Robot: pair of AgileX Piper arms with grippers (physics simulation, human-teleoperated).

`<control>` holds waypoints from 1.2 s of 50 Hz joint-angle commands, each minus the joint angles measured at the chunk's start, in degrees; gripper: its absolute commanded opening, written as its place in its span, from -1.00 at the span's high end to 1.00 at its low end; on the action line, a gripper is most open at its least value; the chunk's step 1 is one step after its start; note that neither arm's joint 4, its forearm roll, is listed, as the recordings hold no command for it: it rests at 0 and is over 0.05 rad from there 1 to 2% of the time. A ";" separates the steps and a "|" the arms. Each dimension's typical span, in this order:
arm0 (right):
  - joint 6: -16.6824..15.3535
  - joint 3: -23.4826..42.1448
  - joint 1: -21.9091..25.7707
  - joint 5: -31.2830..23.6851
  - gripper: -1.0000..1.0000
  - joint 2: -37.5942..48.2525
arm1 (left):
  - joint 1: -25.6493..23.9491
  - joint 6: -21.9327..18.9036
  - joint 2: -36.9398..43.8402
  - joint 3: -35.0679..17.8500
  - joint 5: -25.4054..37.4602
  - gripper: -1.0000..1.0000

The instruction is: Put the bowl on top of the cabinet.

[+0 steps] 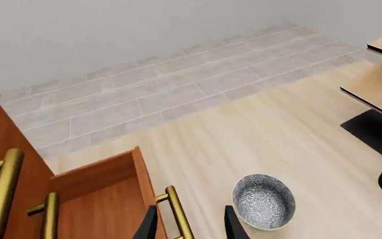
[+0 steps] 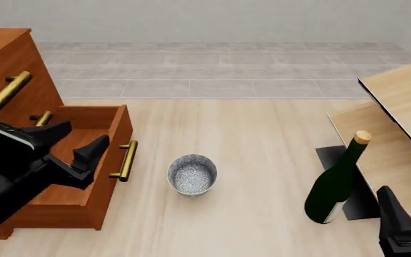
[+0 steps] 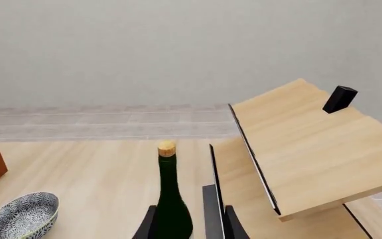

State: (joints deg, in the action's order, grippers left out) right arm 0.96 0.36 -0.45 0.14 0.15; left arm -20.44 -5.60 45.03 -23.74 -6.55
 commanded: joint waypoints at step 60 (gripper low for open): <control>0.86 0.49 -0.20 0.77 -1.00 -0.12 | -9.95 11.26 39.56 -18.44 -0.46 -1.00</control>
State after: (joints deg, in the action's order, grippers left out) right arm 1.67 0.89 -0.58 0.77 0.03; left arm -30.38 3.73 81.32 -43.25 -4.77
